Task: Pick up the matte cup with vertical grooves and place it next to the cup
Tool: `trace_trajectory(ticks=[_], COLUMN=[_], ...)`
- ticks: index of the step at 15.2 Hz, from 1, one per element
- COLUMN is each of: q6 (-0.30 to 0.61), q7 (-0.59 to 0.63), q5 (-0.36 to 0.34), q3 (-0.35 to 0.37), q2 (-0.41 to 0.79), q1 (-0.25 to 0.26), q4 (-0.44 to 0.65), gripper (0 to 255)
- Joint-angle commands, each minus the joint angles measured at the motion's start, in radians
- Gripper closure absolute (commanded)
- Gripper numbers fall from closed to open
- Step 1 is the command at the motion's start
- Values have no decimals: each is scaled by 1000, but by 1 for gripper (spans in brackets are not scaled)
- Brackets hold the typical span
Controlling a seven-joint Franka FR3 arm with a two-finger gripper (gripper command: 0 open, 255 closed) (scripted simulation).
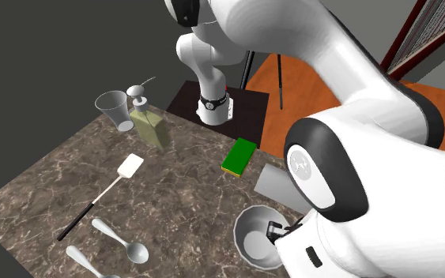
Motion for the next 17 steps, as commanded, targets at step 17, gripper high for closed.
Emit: trace_trajectory(ticks=[17], q6=[-224], q7=[-32], q5=[20], q3=[11], q2=[-35], q1=[16], q4=[194], gripper=[255])
